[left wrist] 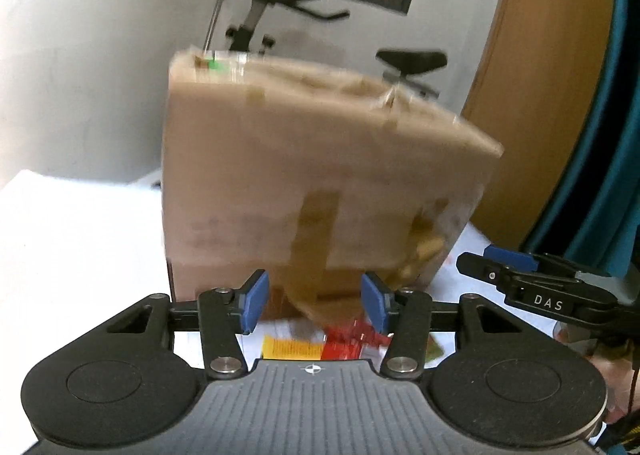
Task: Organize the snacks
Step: 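Lower the right tool onto the gold packet while the left tool reaches a red packet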
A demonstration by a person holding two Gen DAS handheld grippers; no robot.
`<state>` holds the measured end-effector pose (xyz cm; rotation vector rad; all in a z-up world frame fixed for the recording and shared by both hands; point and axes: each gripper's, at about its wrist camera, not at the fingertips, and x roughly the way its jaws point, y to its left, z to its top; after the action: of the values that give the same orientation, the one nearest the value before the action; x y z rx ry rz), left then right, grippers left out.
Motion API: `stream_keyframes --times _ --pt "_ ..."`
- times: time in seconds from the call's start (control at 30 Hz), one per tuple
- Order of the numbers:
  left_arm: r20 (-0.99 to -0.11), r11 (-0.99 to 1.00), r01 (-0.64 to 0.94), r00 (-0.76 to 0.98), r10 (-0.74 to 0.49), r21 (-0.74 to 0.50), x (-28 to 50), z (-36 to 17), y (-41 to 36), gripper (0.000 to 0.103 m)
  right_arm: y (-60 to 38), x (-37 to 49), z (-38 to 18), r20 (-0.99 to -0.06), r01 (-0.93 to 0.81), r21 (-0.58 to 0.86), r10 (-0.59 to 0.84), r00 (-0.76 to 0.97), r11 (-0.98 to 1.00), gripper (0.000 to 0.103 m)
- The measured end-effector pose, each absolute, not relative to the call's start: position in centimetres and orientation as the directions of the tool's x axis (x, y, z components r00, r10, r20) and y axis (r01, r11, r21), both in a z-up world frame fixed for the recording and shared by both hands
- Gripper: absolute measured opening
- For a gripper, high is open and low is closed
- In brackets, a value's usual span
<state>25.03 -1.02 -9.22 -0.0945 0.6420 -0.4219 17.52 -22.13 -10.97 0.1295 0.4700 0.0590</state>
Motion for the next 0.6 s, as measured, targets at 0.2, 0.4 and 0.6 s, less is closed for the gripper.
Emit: stream_keyframes --times 0.2,0.4,0.6 --pt "-0.642 0.918 0.337 0.660 -0.389 -0.209 26.9 -12.9 -2.2 0.054 -22.0 18.5 -14.6 -0.534 -0.022 0.159 0.105 0.839 0.987 0.049" --pt "-0.671 0.905 0.376 0.621 -0.405 -0.198 28.1 -15.1 -4.2 0.054 -22.4 19.7 -17.1 -0.614 0.006 0.157 0.092 0.784 0.988 0.049" --pt "-0.697 0.873 0.460 0.572 -0.432 -0.163 29.1 -16.7 -6.6 0.055 -22.1 20.0 -19.0 -0.658 -0.008 0.141 0.100 0.747 0.990 0.049"
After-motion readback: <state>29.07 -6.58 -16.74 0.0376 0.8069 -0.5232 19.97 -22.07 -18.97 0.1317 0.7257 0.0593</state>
